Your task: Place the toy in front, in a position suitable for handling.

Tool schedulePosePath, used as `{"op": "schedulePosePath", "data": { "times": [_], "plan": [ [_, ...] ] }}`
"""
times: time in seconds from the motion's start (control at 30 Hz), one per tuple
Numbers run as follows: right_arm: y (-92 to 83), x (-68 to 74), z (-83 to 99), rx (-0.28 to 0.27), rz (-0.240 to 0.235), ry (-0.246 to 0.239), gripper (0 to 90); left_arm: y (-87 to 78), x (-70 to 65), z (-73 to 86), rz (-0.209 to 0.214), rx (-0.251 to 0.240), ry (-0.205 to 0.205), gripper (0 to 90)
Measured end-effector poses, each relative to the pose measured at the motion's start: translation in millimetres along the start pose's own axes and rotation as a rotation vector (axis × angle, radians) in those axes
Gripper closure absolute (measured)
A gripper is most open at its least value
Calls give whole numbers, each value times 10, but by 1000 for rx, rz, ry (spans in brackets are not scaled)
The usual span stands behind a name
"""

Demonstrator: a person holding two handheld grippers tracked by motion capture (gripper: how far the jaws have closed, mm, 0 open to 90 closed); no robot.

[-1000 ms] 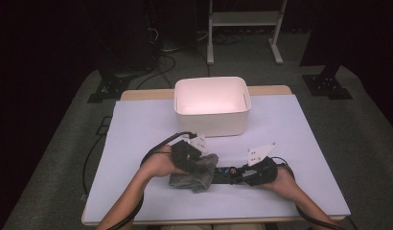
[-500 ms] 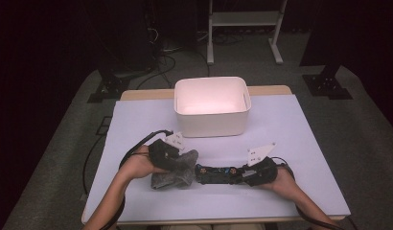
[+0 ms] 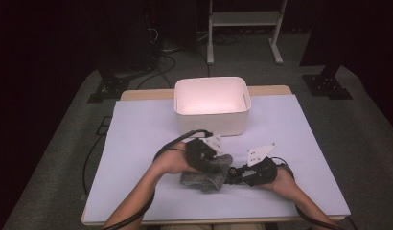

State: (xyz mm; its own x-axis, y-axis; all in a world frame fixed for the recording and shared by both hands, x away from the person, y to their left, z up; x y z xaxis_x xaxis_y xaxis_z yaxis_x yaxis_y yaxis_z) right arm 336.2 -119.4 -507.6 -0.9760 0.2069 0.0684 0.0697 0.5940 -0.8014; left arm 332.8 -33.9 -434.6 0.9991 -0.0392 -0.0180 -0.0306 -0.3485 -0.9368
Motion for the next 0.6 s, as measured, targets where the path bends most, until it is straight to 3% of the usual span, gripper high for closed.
{"op": "schedulePosePath", "data": {
  "times": [0.07,0.2,0.27,0.33,0.6],
  "plan": [
    [1,0,-1,-2,-2,2,677,83,-15,-159,7,3,30,752],
    [3,4,-1,-6,1,4,677,197,12,-345,25,8,47,752],
    [3,2,2,-8,-5,10,677,269,54,-337,15,36,37,752],
    [3,4,0,-12,-13,20,678,302,52,-318,25,28,32,752],
    [4,1,-1,-7,-4,6,678,196,68,-104,-15,56,17,753]
  ]
}}
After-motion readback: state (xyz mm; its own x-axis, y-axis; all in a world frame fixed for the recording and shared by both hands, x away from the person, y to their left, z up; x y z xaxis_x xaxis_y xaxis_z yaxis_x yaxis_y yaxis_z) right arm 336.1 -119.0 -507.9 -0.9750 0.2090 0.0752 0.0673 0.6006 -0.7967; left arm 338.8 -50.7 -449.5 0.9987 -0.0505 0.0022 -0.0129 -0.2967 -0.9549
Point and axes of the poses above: each handheld gripper's, and its own axes: y roughly forward along the jaws, z roughly out of its underside, x roughly to its left, the point moved 10 cm from there along y, roughly forward along the jaws, and after that the axes turned 13 degrees about x, right-handed, at the moved point
